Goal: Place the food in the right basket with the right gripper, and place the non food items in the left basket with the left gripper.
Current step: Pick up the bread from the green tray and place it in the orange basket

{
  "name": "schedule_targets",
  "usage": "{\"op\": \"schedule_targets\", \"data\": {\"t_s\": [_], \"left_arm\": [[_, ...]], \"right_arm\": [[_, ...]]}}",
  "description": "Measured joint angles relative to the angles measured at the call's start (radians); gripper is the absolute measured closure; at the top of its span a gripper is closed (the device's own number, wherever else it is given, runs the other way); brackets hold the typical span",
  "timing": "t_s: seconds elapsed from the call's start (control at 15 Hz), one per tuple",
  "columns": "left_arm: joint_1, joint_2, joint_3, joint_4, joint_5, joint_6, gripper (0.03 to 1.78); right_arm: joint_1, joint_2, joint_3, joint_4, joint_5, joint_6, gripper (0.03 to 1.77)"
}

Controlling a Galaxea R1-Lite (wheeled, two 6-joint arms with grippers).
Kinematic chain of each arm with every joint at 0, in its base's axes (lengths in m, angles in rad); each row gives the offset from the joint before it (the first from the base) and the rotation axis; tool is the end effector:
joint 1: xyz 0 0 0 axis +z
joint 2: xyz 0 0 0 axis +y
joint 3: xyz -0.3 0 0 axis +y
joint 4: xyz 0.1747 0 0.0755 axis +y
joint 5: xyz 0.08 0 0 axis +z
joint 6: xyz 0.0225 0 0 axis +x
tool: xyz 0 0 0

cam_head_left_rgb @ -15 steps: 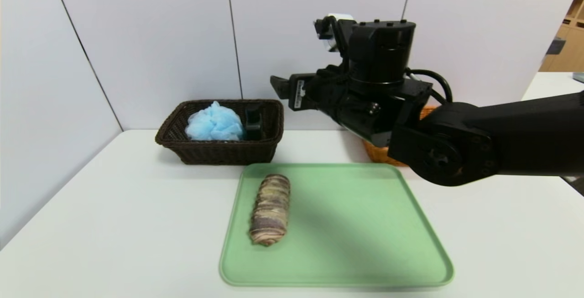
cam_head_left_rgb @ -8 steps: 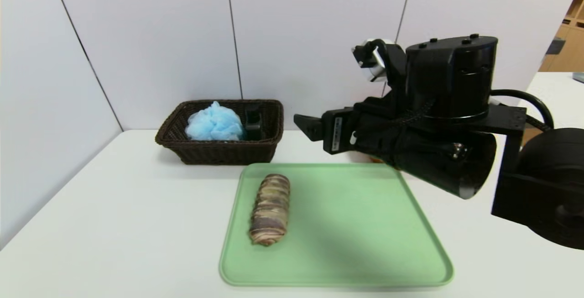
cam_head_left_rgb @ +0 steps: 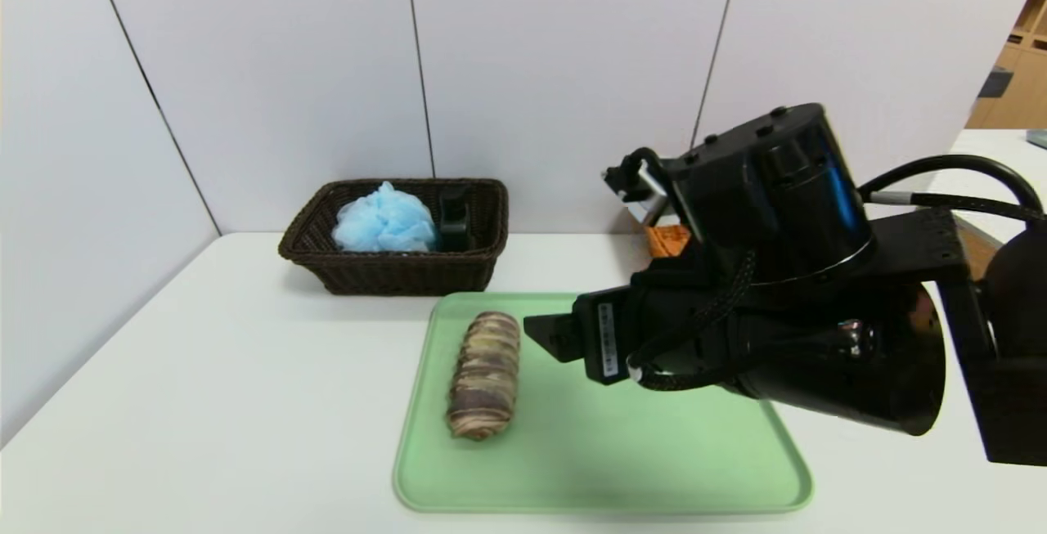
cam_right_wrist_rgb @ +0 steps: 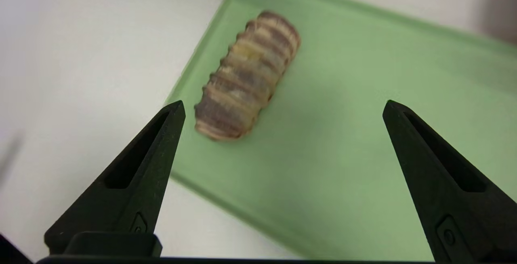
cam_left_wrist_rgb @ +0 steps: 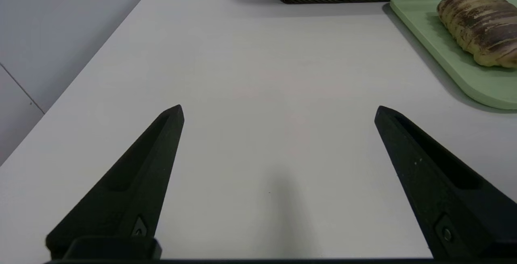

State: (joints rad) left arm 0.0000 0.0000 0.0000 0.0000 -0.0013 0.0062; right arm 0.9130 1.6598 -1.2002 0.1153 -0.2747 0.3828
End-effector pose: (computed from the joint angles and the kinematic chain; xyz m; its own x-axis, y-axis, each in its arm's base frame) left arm -0.0228 0.0000 0.0755 1.0000 -0.0013 0.0000 0.0013 1.0000 0.0062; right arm 0.1895 0.2353 0.2337 0.7085 0.4734 -0.5234 -0.4533 0.8737 0.1767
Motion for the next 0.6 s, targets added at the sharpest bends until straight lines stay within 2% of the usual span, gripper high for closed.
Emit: {"op": "schedule_targets", "data": {"t_s": [0.2, 0.4, 0.6], "left_arm": [[0.0, 0.0, 0.0, 0.0, 0.0, 0.0, 0.12], [0.0, 0.0, 0.0, 0.0, 0.0, 0.0, 0.12], [0.0, 0.0, 0.0, 0.0, 0.0, 0.0, 0.12]], "right_arm": [[0.03, 0.085, -0.101, 0.114, -0.002, 0.097, 0.11], [0.047, 0.206, -0.222, 0.127, -0.017, 0.165, 0.11], [0.065, 0.329, -0.346, 0.136, -0.056, 0.242, 0.11]]}}
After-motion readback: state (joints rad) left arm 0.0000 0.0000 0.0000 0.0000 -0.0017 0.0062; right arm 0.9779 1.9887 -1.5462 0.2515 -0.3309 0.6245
